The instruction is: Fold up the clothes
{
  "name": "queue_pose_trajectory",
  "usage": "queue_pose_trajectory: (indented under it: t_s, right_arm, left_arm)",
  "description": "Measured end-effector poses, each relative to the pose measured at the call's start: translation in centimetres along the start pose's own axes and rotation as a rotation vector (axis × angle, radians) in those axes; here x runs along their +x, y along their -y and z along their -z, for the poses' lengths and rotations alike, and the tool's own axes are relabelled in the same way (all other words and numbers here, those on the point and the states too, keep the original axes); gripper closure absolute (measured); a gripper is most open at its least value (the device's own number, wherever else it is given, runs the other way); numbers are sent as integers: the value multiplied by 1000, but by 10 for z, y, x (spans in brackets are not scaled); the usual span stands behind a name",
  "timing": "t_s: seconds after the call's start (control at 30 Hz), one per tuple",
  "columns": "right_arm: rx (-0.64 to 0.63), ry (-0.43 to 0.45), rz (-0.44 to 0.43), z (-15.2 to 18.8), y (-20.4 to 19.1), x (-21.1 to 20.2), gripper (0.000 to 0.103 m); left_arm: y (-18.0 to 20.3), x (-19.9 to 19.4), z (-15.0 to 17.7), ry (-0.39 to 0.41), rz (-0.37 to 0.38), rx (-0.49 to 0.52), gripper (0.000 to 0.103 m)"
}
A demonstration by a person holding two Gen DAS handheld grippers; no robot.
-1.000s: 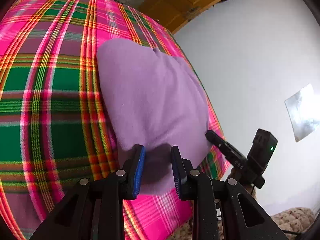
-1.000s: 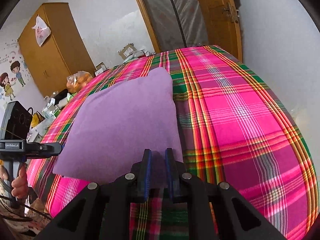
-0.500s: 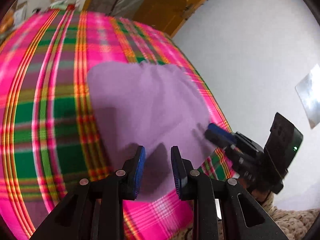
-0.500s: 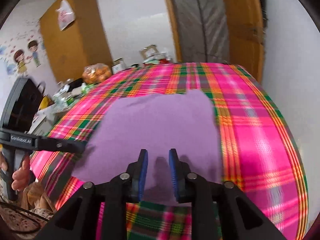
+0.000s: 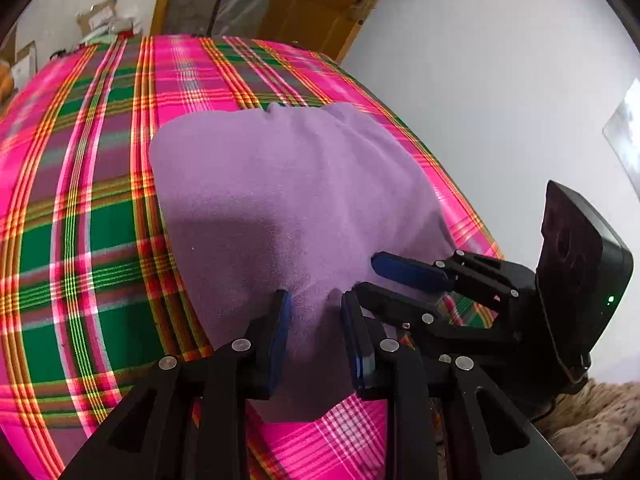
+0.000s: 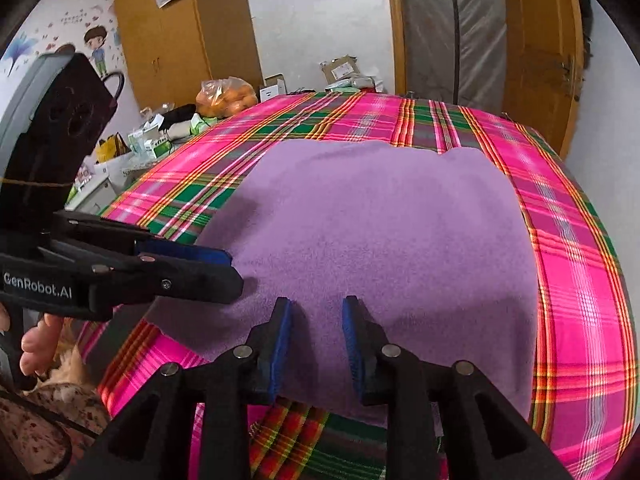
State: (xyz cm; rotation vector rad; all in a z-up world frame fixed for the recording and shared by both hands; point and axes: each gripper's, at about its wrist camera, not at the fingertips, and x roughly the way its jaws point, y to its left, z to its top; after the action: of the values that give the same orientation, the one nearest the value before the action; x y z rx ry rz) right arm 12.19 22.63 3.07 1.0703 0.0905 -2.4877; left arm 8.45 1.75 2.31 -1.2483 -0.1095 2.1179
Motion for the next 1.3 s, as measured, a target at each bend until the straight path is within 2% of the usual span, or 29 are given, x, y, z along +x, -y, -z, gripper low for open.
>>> queue_pose_trajectory:
  t_s: [0.2,0.3,0.33,0.43,0.57,0.73,0.8,0.93,1.1,1.17,1.27,1.3]
  right_arm:
    - [15,-1,-24,-2,3,-1,76]
    - [61,6,-47,-12,16,-10,77]
    - [85,32,-39,-16,23,-15,77]
    - [104,70,32,-27,42,-23,77]
    - [106,56,114,-38,64,-15,77]
    - [117,26,130,-44,79,1,77]
    - [114,-6,133,-40,81,13,77]
    - [116,5,126,-32,83,18,77]
    - [85,-25,125,-35,84,19,77]
    - [91,-39,116,-44,87,15,78]
    - [97,31,111,-60,92,2,77]
    - [93,42,116,-66,93,1,78]
  left_arm:
    - [3,-9,2,-2,-4,-13,76]
    - [6,-21,-9,46,-13,4,76]
    - [6,-25,-14,76,-21,7,76]
    - [0,-28,-30,97,-29,-3,76]
    - [-10,-16,-46,74,-94,-27,76]
    - [-19,5,-51,31,-150,-52,76]
    - [-22,11,-52,31,-142,-55,73]
    - [-32,18,-51,39,-109,-81,72]
    - [-32,14,-52,31,-106,-82,72]
    - [-28,1,-59,58,-95,-77,75]
    - [-18,-10,-69,129,-106,-32,75]
    - [-17,-6,-72,115,-115,-36,75]
